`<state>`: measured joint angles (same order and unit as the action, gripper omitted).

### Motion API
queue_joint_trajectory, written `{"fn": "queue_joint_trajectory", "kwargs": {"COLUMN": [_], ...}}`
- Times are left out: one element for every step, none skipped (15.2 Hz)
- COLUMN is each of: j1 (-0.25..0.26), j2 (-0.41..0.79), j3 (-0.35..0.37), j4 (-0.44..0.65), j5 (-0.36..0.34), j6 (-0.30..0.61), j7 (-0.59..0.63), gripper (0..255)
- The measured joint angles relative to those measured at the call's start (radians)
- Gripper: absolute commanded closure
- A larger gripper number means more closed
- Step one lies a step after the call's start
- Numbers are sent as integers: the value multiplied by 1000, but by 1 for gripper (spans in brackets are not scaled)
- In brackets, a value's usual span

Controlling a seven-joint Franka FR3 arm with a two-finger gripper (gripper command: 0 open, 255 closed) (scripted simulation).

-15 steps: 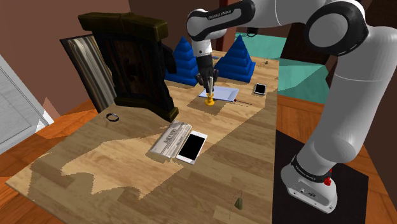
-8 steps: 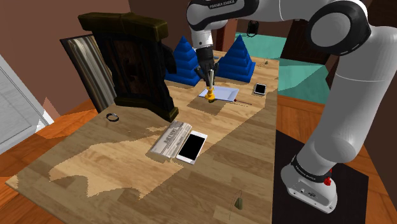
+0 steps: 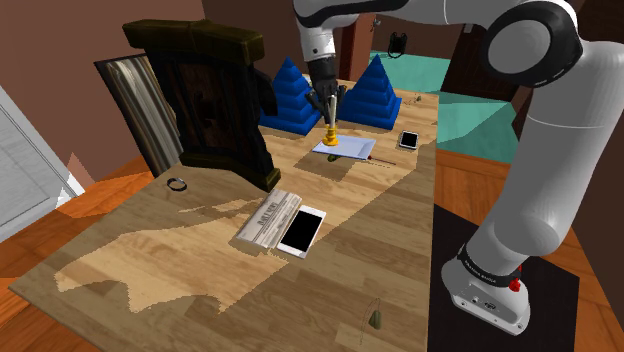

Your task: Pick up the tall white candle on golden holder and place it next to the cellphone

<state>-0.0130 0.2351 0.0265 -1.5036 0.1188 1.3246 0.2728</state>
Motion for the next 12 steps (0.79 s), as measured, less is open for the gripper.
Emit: {"fn": "queue_joint_trajectory", "kwargs": {"j1": [0, -1, -1, -1, -2, -2, -8, -18, -28, -40, -54, -68], "j2": [3, 3, -1, 5, 6, 7, 0, -5, -21, -36, -46, -50], "j3": [0, 0, 0, 0, -1, -1, -4, -11, -18, -27, -37, -47], "j4": [20, 32, 37, 60, 74, 88, 89, 89, 67, 44, 35, 26], "j5": [0, 0, 0, 1, 1, 2, -1, -6, -12, -20, -28, -37], "j6": [-17, -28, -38, -55, -68, -80, -90, -96, -92, -86, -90, -87], "j7": [1, 2, 3, 6, 5, 7, -2, -18, -36, -59, -83, -109], "gripper": [255, 255, 255, 255, 255, 255, 255, 255, 255, 255, 255, 255]}}
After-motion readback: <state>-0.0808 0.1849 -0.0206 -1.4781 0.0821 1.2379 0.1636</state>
